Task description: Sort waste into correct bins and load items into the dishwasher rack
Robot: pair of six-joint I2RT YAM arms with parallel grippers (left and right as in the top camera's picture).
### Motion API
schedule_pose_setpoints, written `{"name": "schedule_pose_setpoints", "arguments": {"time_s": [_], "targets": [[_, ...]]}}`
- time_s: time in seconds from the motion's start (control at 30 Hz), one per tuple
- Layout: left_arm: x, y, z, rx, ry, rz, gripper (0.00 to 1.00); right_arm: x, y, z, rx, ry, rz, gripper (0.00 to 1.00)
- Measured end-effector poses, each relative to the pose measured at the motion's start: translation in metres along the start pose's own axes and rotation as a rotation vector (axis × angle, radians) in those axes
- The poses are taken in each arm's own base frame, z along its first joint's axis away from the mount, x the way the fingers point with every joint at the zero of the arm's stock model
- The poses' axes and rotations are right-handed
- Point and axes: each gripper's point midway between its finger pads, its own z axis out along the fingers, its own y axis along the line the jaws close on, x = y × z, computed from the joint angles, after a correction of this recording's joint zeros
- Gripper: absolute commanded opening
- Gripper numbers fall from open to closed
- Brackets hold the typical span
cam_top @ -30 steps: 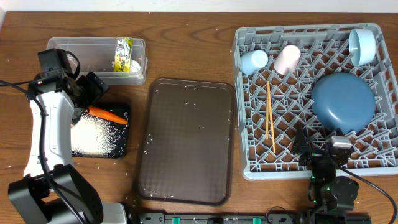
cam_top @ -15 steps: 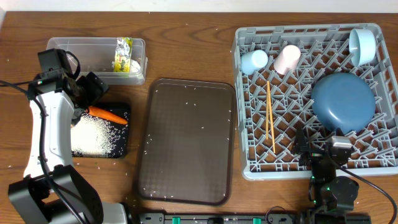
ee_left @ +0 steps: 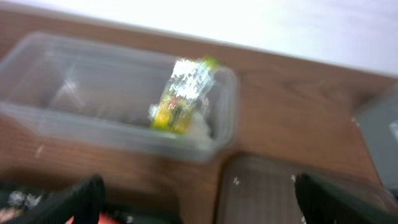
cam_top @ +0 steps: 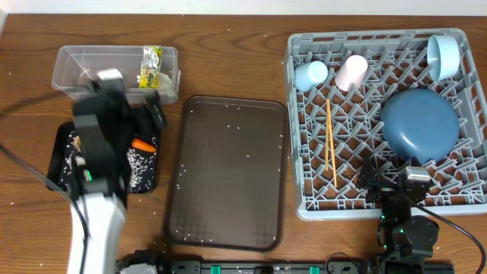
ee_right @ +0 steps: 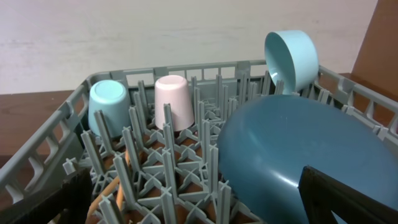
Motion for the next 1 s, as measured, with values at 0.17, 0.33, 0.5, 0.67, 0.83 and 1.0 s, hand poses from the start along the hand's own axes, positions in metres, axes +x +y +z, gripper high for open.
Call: {"name": "schedule_pose_setpoints", "arguments": {"time_s": [0.17,0.33,0.5,0.67,0.83,1.0], "targets": [[0.045,-0.001,-0.023,0.014,-0.101,0.088,0.98,0.000,0.000,0.000,0.000,0.000,0.000,0.99],[0.088,0.001,-0.040,0.015,-0.177,0.121,0.98,0.000,0.000,0.000,0.000,-0.001,0.000,0.99],[0.096,0.001,-0.054,0.016,-0.290,0.140,0.98,0.000,0.000,0.000,0.000,0.000,0.000,0.99],[0.107,0.001,-0.056,0.018,-0.337,0.147,0.98,0.000,0.000,0.000,0.000,0.000,0.000,0.99],[0.120,0.003,-0.054,0.013,-0.325,0.147,0.98,0.000,0.000,0.000,0.000,-0.002,0.000,0.99],[0.107,0.002,-0.063,0.008,-0.389,0.152,0.98,0.000,0.000,0.000,-0.002,-0.001,0.000,0.99]]}}
